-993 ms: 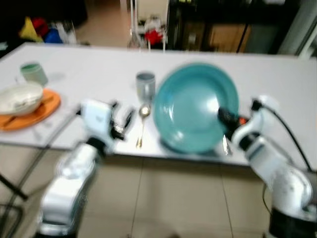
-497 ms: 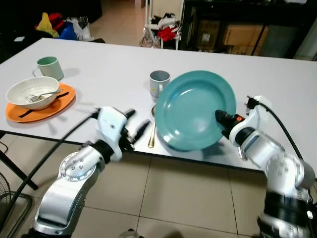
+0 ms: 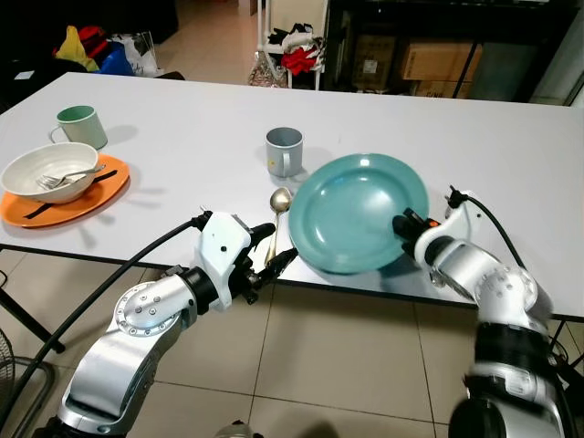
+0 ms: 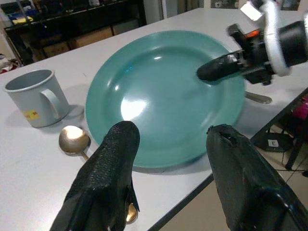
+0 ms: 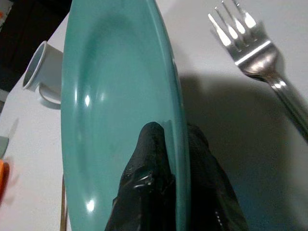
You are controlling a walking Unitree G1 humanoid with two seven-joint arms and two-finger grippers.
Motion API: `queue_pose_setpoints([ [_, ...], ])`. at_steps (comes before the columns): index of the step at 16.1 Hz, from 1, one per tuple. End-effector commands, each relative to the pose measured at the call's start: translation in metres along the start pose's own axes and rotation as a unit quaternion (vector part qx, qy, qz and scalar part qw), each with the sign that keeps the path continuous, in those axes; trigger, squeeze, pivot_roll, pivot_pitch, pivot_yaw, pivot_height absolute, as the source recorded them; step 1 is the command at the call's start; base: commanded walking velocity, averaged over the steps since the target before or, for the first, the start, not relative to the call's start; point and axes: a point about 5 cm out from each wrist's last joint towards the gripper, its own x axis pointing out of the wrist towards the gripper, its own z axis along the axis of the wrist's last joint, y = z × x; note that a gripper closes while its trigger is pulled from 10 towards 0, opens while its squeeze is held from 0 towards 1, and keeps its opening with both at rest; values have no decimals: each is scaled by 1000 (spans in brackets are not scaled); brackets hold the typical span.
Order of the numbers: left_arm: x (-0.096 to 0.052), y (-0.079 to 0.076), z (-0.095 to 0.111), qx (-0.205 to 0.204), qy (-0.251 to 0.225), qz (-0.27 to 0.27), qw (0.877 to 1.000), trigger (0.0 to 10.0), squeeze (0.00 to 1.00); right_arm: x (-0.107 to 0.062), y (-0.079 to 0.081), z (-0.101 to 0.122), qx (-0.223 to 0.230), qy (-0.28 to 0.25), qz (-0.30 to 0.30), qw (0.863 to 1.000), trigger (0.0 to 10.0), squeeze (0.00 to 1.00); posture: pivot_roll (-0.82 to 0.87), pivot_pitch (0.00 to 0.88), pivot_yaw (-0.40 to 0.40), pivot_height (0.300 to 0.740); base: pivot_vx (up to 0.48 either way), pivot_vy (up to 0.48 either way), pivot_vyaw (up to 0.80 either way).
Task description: Setting the table
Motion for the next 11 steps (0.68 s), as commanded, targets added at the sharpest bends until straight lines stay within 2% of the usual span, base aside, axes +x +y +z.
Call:
queue_pose_setpoints([
  [1,1,-2,2,2,0,-14,1000,10000,0,4,4,7,20,-10,12,1000,10000,0,113,0,30,740,0,0,0],
  [4,0,-3,2,1,1,-17,1000,10000,0,10,5,3,50,15,16,999,10000,24,117,0,27,740,0,0,0],
  [5,-1,-3,2,0,1,-16,1000,10000,0,11,4,1,61,21,16,998,10000,549,117,0,27,740,0,0,0],
  [7,0,-3,1,0,1,-15,1000,10000,0,14,1,-4,77,35,10,996,10000,996,120,0,15,740,0,0,0],
  [11,1,-3,2,0,-3,-11,1000,10000,0,9,-7,-11,92,52,6,994,10000,1000,118,0,14,740,0,0,0],
])
